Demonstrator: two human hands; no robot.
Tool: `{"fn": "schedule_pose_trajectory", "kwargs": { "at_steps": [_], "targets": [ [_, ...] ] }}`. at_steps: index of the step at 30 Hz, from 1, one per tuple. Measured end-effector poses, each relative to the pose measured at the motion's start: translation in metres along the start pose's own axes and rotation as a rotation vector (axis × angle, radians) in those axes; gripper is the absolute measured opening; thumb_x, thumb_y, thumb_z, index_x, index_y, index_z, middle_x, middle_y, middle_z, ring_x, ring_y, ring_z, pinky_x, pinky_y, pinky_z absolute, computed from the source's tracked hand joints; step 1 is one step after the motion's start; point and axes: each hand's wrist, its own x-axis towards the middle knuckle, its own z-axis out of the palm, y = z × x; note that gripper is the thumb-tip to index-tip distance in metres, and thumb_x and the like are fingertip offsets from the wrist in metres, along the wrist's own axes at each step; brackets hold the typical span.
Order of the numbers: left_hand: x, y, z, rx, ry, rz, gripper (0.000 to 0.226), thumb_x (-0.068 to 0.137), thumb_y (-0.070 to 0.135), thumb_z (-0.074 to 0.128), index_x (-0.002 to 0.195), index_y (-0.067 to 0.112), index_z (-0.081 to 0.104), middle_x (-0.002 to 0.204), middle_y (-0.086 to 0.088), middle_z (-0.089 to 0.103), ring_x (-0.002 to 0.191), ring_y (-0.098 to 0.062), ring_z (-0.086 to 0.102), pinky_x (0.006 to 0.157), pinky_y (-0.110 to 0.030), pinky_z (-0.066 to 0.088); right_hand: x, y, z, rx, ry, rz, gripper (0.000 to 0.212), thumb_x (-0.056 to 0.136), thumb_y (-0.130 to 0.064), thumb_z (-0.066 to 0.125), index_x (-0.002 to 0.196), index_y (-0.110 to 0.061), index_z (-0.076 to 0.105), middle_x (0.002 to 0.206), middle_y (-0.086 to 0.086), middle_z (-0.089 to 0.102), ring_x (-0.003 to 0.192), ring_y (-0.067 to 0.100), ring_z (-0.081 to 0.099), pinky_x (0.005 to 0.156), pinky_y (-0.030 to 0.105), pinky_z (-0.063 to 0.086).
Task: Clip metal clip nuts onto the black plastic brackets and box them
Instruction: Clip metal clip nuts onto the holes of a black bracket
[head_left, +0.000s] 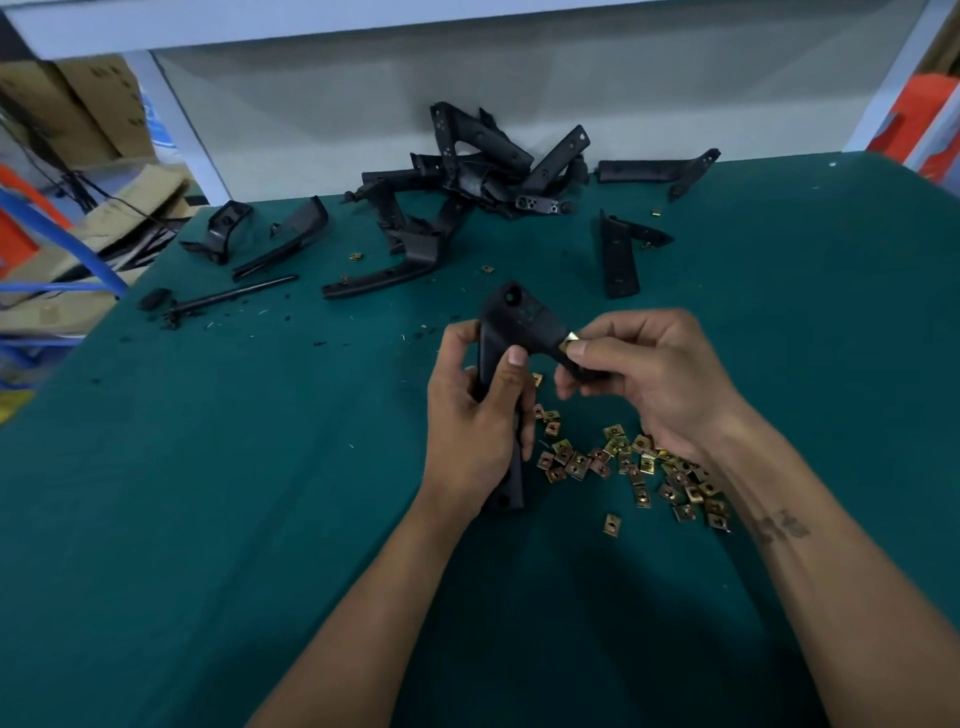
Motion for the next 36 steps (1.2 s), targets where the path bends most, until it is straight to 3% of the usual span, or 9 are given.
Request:
{"fn": "schedule_pose_trajectory", "kwargs": {
  "at_steps": [4, 14, 20, 23, 25, 27, 30, 33, 36],
  "targets": [
    [-0.001, -0.001, 0.002, -0.020, -0.013, 0.001, 0.007, 0.107, 0.025, 0.053, 0.106, 0.020, 0.047, 0.069, -0.011, 0.054, 0.041, -0.028, 0.044, 0.041, -0.032, 0.042, -0.001, -0.003, -0.006, 0.071, -0.012, 0.024, 0.019, 0.091, 0.004, 0.066, 0.076, 0.001, 0.076, 0.081, 0.025, 0.072, 0.077, 0.033, 0.076, 0.074, 0.036, 0.062],
    [-0.003, -0.005, 0.003, 0.039, 0.008, 0.058, 0.010, 0.110, 0.020, 0.046, 0.110, 0.012, 0.041, 0.068, -0.012, 0.050, 0.039, -0.028, 0.039, 0.037, -0.034, 0.040, -0.004, -0.001, 0.012, 0.026, 0.054, -0.055, 0.017, 0.095, 0.007, 0.061, 0.082, 0.006, 0.071, 0.078, 0.025, 0.070, 0.074, 0.030, 0.072, 0.077, 0.036, 0.062],
    [-0.002, -0.003, 0.005, 0.062, 0.058, 0.057, 0.010, 0.110, 0.020, 0.046, 0.112, 0.012, 0.041, 0.067, -0.011, 0.050, 0.041, -0.027, 0.038, 0.038, -0.033, 0.039, -0.003, 0.004, 0.024, -0.022, 0.147, -0.069, 0.021, 0.097, 0.000, 0.063, 0.078, -0.003, 0.073, 0.070, 0.010, 0.073, 0.073, 0.024, 0.071, 0.087, 0.046, 0.060],
    [-0.004, -0.003, 0.008, 0.054, 0.083, 0.061, 0.011, 0.110, 0.019, 0.045, 0.114, 0.010, 0.040, 0.066, -0.010, 0.048, 0.041, -0.027, 0.036, 0.039, -0.032, 0.039, -0.002, 0.006, 0.032, 0.004, 0.215, -0.092, 0.022, 0.097, -0.004, 0.063, 0.076, -0.005, 0.071, 0.067, 0.005, 0.069, 0.071, 0.022, 0.068, 0.082, 0.046, 0.060],
    [-0.005, -0.004, 0.009, 0.030, 0.100, 0.044, 0.012, 0.110, 0.019, 0.044, 0.117, 0.011, 0.040, 0.066, -0.012, 0.046, 0.042, -0.027, 0.035, 0.041, -0.032, 0.038, 0.000, 0.008, 0.038, 0.044, 0.222, -0.093, 0.022, 0.097, -0.004, 0.062, 0.077, 0.000, 0.068, 0.066, 0.003, 0.067, 0.066, 0.024, 0.065, 0.069, 0.048, 0.060],
    [-0.005, -0.003, 0.008, 0.030, 0.115, 0.020, 0.011, 0.110, 0.020, 0.045, 0.117, 0.013, 0.041, 0.066, -0.012, 0.047, 0.043, -0.026, 0.036, 0.042, -0.035, 0.039, 0.002, 0.010, 0.040, 0.057, 0.213, -0.085, 0.021, 0.097, -0.004, 0.062, 0.077, 0.002, 0.067, 0.066, 0.004, 0.068, 0.065, 0.024, 0.065, 0.066, 0.046, 0.060],
    [-0.001, 0.001, 0.001, 0.052, 0.125, 0.010, 0.008, 0.109, 0.024, 0.048, 0.115, 0.020, 0.045, 0.065, -0.008, 0.049, 0.044, -0.026, 0.040, 0.044, -0.037, 0.041, 0.006, 0.011, 0.030, 0.087, 0.123, -0.051, 0.021, 0.098, -0.004, 0.062, 0.081, -0.005, 0.073, 0.073, 0.009, 0.071, 0.075, 0.023, 0.070, 0.083, 0.039, 0.061],
    [0.001, 0.003, -0.003, 0.022, 0.121, -0.010, 0.008, 0.107, 0.029, 0.051, 0.112, 0.023, 0.047, 0.066, -0.006, 0.051, 0.046, -0.025, 0.044, 0.046, -0.036, 0.043, 0.007, 0.011, 0.011, 0.139, 0.000, 0.007, 0.024, 0.104, -0.013, 0.056, 0.090, -0.007, 0.075, 0.084, 0.012, 0.076, 0.086, 0.027, 0.075, 0.090, 0.039, 0.060],
    [0.002, 0.002, -0.005, -0.034, 0.204, -0.074, 0.010, 0.109, 0.031, 0.047, 0.106, 0.022, 0.043, 0.069, -0.005, 0.050, 0.049, -0.023, 0.044, 0.046, -0.032, 0.043, 0.009, 0.017, -0.006, -0.161, 0.040, 0.026, 0.020, 0.103, -0.017, 0.060, 0.092, -0.016, 0.076, 0.086, 0.002, 0.078, 0.087, 0.017, 0.075, 0.085, 0.029, 0.058]
  ]
}}
